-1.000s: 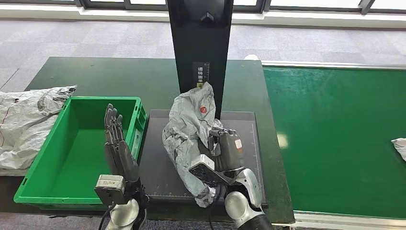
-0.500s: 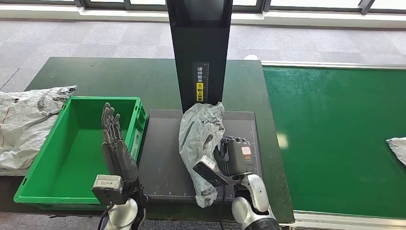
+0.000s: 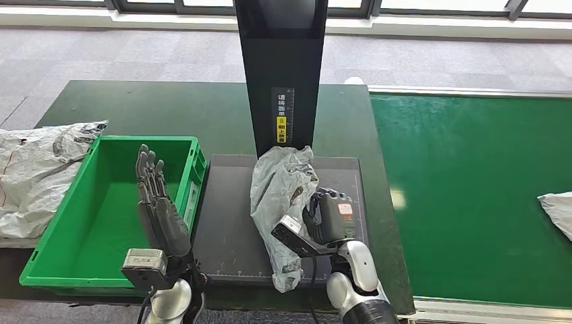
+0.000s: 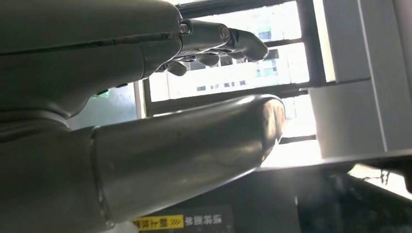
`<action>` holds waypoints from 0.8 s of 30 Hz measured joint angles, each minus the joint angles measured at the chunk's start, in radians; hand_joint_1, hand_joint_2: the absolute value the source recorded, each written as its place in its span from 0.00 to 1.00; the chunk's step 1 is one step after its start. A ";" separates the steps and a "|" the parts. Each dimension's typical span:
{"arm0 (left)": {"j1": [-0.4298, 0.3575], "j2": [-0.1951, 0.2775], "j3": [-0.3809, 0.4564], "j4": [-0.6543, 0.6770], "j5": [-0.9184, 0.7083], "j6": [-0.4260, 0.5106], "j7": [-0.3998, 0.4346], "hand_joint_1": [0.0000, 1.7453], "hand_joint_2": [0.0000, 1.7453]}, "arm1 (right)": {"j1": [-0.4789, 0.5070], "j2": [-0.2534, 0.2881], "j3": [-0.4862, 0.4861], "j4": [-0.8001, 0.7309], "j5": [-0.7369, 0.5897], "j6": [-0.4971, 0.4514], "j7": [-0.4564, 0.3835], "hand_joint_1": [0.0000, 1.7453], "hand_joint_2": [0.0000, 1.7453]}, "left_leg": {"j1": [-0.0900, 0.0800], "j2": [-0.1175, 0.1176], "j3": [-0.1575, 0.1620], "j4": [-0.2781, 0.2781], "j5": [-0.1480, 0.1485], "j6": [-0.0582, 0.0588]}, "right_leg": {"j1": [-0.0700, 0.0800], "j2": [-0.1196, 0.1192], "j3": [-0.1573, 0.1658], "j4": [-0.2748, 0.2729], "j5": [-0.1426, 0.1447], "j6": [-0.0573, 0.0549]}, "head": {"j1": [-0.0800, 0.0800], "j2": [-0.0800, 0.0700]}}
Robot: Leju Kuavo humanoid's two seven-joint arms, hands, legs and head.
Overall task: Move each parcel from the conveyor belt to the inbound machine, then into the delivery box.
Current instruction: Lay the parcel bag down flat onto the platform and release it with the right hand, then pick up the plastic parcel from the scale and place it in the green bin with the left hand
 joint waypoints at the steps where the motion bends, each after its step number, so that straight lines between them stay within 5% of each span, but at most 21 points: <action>1: 0.003 0.000 0.004 -0.006 0.011 0.017 -0.014 0.00 0.00 | -0.004 0.001 0.000 0.011 -0.010 -0.014 -0.015 0.00 1.00 | 0.000 0.000 0.000 0.000 0.000 0.000 | 0.000 0.000 0.000 0.000 0.000 0.000 | 0.000 0.000; 2: 0.006 0.000 0.010 -0.014 0.018 0.039 -0.026 0.00 0.00 | -0.006 0.002 0.000 0.018 -0.028 -0.036 -0.038 0.00 1.00 | 0.000 0.000 0.000 0.000 0.000 0.000 | 0.000 0.000 0.000 0.000 0.000 0.000 | 0.000 0.000; 6: 0.033 -0.001 0.025 -0.072 0.038 0.174 -0.043 0.00 0.00 | 0.000 0.006 -0.003 0.008 -0.146 -0.124 -0.149 0.00 0.00 | 0.000 0.000 0.000 0.000 0.000 0.000 | 0.000 0.000 0.000 0.000 0.000 0.000 | 0.000 0.000; 24: 0.069 0.000 0.031 -0.152 0.092 0.211 -0.043 0.00 0.00 | 0.021 0.004 -0.005 -0.041 -0.283 -0.130 -0.250 0.00 0.00 | 0.000 0.000 0.000 0.000 0.000 0.000 | 0.000 0.000 0.000 0.000 0.000 -0.001 | 0.000 0.000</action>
